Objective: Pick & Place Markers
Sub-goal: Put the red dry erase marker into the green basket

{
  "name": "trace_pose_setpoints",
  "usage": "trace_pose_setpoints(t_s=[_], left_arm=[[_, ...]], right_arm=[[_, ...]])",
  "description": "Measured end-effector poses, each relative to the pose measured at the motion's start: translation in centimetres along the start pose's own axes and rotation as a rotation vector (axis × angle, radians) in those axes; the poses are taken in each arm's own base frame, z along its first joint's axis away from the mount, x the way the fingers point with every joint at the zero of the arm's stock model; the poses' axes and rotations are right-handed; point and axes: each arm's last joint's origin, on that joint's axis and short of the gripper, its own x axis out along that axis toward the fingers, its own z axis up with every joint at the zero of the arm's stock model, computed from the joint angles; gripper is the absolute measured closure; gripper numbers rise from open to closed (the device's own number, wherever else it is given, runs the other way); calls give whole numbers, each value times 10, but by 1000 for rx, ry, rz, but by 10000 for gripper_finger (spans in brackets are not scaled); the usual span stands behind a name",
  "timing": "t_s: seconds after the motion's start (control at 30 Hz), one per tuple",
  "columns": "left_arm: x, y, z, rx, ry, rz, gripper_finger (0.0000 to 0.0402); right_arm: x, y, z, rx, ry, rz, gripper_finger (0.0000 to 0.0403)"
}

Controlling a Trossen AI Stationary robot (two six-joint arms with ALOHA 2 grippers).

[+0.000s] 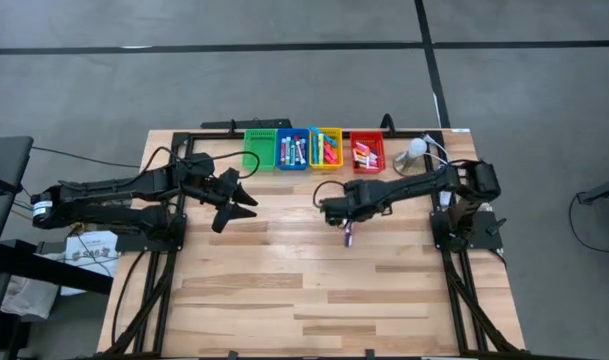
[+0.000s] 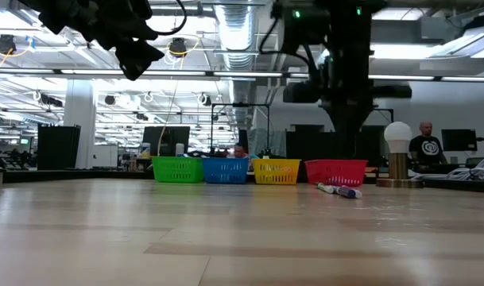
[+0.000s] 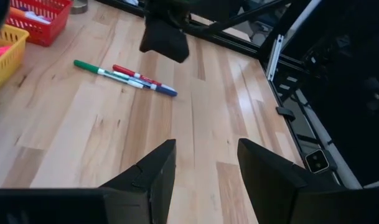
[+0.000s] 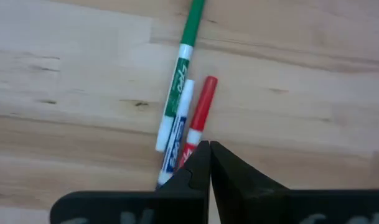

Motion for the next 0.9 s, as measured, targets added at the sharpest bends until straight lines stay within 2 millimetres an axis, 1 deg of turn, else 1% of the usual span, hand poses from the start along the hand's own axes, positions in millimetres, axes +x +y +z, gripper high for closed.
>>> trace_pose_setpoints(t_s=[0.1, 0.17, 0.23, 0.3, 0.37, 0.47, 0.67, 0.73, 0.8, 0.9], left_arm=[[0, 0, 0, -1, 2, 0, 229], [0, 0, -2, -8, 16, 3, 229], [0, 0, -3, -15, 30, 5, 229], [0, 1, -4, -21, 42, 8, 229], [0, 1, -4, -21, 42, 13, 229], [0, 1, -4, -20, 41, 21, 229], [0, 3, -4, -15, 31, 70, 229], [0, 3, -4, -15, 30, 74, 229], [0, 3, -4, -14, 29, 76, 229], [0, 3, -4, 0, 30, 76, 229]], right_arm=[[11, -13, 5, 13, 10, 82, 402], [15, -19, 5, 46, -15, 199, 402], [14, -27, 3, 83, -59, 306, 402], [11, -32, 1, 131, -107, 375, 402], [10, -38, -1, 164, -121, 380, 402], [11, -39, -3, 187, -107, 361, 402], [36, -29, -7, 161, -41, 283, 399], [42, -27, -7, 158, -23, 262, 387], [45, -23, -6, 156, -17, 260, 370], [46, -23, -7, 152, -15, 251, 342]])
